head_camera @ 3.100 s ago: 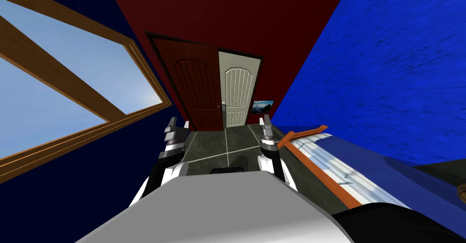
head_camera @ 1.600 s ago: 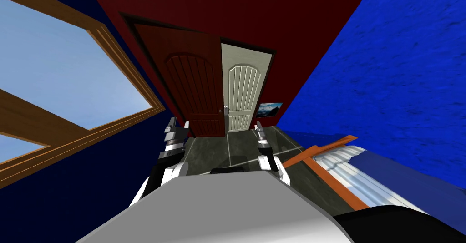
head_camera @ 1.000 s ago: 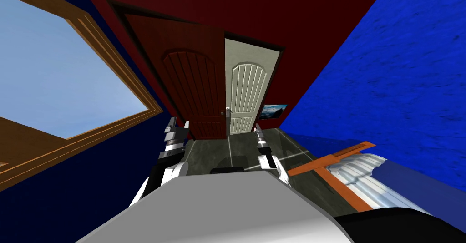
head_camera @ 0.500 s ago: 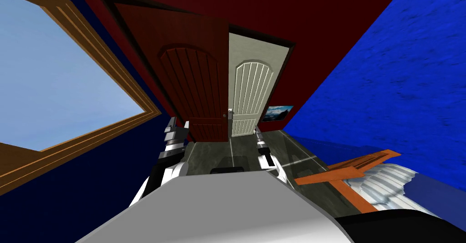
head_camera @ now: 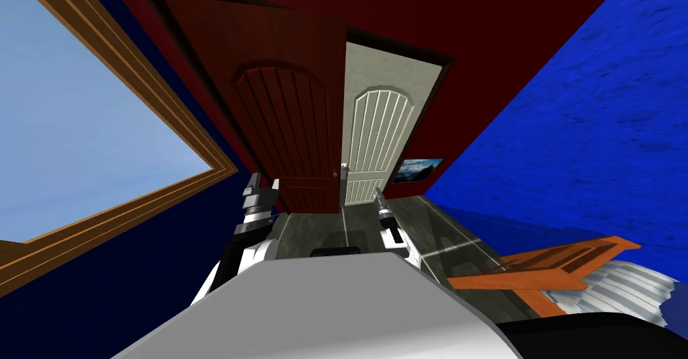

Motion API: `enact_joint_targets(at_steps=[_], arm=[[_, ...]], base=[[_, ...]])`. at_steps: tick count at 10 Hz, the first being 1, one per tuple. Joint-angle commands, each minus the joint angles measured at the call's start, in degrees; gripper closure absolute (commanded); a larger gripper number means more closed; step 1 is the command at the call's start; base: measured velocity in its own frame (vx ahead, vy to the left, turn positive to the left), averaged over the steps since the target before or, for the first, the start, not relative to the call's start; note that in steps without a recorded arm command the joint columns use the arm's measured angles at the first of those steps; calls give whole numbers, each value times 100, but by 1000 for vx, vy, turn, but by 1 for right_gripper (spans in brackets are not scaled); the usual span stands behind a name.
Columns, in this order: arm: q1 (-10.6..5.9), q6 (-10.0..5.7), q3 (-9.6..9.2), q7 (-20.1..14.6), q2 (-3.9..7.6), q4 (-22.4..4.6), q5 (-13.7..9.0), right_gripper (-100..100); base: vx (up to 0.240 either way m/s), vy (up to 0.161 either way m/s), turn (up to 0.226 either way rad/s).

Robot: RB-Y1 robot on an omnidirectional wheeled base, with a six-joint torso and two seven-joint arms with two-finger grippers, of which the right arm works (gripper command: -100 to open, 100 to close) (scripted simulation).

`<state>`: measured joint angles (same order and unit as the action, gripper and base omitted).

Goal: Pull the door open

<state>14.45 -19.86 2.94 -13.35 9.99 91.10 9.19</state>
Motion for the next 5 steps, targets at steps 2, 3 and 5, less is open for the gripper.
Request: enact_joint_targets(at_steps=[2, 3, 5], arm=[[-142, 53, 9, -165, 41, -306, 16, -100], [-203, 81, 3, -237, 49, -433, 26, -100], [-323, 134, -17, -372, 61, -668, 48, -100]], base=[[152, 63, 32], [182, 112, 71], [191, 111, 64]])
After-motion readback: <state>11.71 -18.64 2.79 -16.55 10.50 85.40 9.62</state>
